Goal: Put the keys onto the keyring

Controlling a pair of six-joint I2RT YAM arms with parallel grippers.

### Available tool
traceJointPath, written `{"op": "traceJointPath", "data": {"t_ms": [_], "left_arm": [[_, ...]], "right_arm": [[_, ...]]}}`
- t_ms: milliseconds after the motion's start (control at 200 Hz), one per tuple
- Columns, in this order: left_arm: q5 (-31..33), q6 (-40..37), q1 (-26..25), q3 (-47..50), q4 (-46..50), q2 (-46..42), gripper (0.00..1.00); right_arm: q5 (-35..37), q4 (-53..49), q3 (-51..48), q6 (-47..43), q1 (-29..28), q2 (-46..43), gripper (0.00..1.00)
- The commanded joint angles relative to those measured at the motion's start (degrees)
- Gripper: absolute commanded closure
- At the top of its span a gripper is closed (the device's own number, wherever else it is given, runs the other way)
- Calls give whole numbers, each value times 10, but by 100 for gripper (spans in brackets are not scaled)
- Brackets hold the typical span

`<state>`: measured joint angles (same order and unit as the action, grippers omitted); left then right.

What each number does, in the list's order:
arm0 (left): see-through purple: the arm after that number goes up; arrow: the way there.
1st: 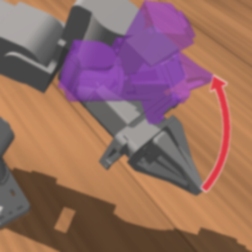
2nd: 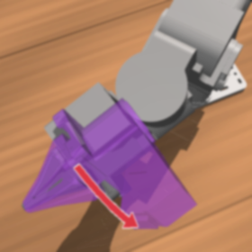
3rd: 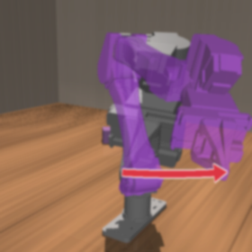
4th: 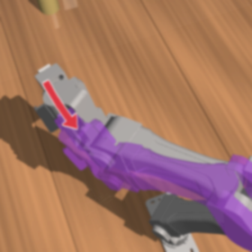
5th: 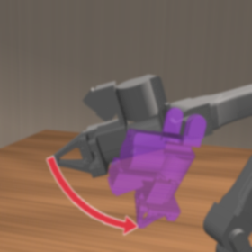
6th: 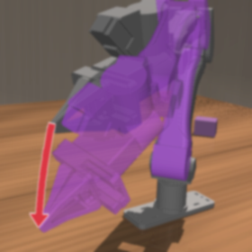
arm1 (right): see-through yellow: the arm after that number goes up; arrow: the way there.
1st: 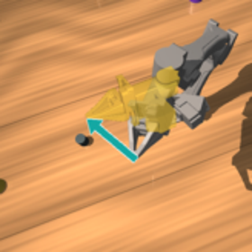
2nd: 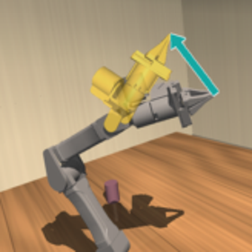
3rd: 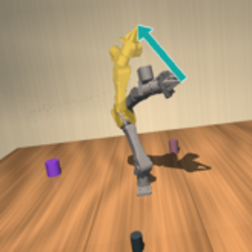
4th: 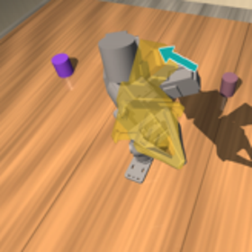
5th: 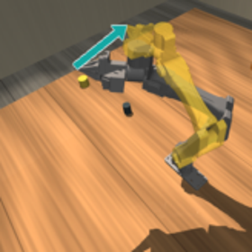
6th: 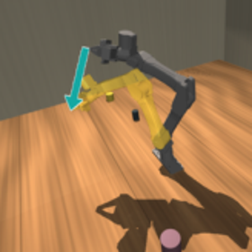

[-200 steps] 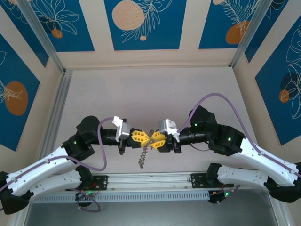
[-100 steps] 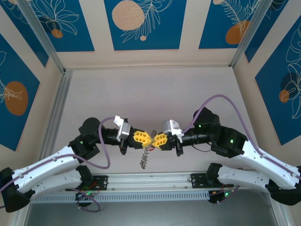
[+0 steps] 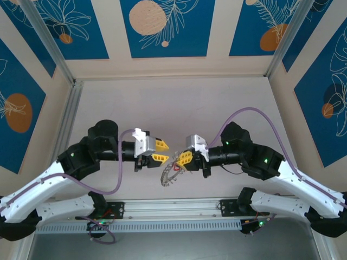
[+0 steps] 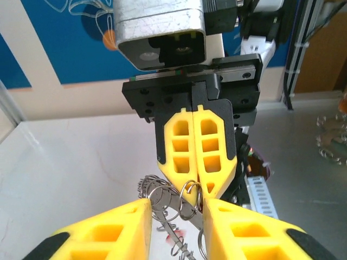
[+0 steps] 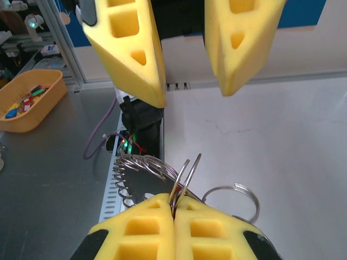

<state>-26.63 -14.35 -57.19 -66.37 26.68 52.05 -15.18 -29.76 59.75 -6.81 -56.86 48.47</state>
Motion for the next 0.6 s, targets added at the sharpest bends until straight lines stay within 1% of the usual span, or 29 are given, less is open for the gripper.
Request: {"op": "traceJointPath", "data": {"t_ms": [0,85,180,425,595], "left_arm": [[46,-76,-23,-43,134,28,69],[58,-98,-37,-65,158,48,68],[56,-112,-46,-81,173,64,68],[53,-121,-49,-91,182,75,69],[44,-123,-49,-94,180,78,73]], "right_arm": [[-9,-22,31,1,3,10,100],[-16,-30,39,-4,3,18,100],[-20,-35,47,-7,2,28,100],[-39,-46,58,-14,1,49,100],[-52,-51,65,-18,-3,62,100]]}}
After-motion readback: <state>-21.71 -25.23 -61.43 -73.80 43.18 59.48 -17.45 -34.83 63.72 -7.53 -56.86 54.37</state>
